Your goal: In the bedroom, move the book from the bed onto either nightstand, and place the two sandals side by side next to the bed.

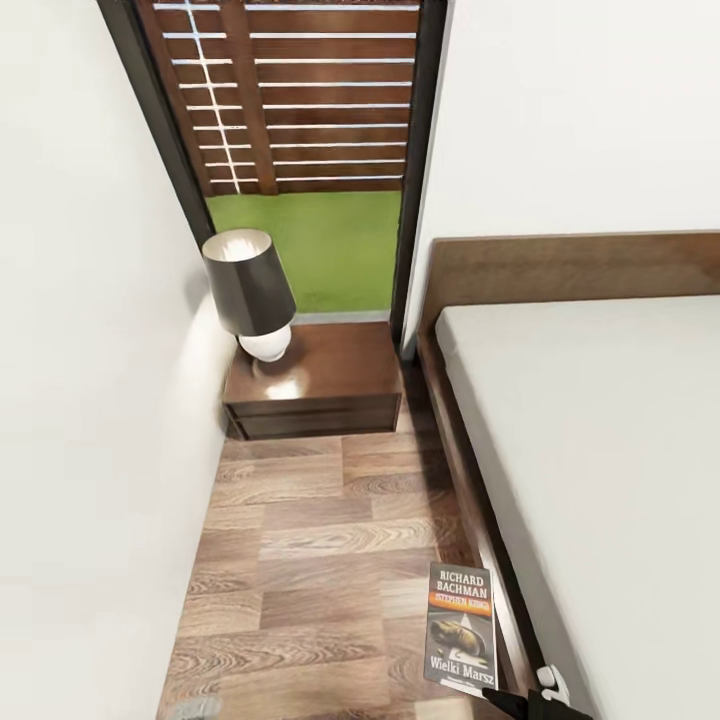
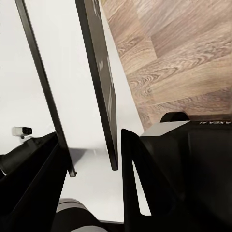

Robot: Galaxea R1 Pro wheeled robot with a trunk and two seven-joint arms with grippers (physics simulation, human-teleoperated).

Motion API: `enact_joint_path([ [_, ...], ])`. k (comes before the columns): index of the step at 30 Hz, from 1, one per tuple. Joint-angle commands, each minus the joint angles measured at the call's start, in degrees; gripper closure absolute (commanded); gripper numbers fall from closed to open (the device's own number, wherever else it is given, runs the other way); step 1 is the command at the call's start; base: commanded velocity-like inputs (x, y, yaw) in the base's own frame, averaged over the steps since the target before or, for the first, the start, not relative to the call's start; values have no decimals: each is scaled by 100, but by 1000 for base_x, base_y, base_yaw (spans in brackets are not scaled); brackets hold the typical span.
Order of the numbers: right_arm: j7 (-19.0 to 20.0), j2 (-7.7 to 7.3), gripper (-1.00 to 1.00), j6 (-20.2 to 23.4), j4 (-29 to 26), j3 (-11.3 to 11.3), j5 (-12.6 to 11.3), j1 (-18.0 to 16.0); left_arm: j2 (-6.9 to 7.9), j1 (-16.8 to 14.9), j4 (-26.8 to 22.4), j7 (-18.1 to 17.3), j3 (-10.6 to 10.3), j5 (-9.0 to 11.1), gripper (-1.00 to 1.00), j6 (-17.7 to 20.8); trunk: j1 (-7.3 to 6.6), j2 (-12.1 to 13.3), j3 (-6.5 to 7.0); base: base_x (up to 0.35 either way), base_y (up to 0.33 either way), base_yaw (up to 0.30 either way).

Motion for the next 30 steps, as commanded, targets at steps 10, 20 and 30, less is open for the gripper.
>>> enact_joint_path([
  [10, 10, 4, 100, 40, -4, 11, -33, -1, -681, -189, -595, 1439, -103, -875, -100, 693, 1, -4, 89, 0, 0, 0],
  [20, 10, 12, 100, 26, -4, 17, -33, -3, -846, -238, -104, 2457, -124, -1493, -100, 183, 1, -4, 181, 0, 0, 0],
  [30, 15, 10, 100, -380, 15, 47, -33, -4, -849, -238, 325, 2495, -100, -1464, -100, -924, 1, -4, 274, 0, 0, 0],
])
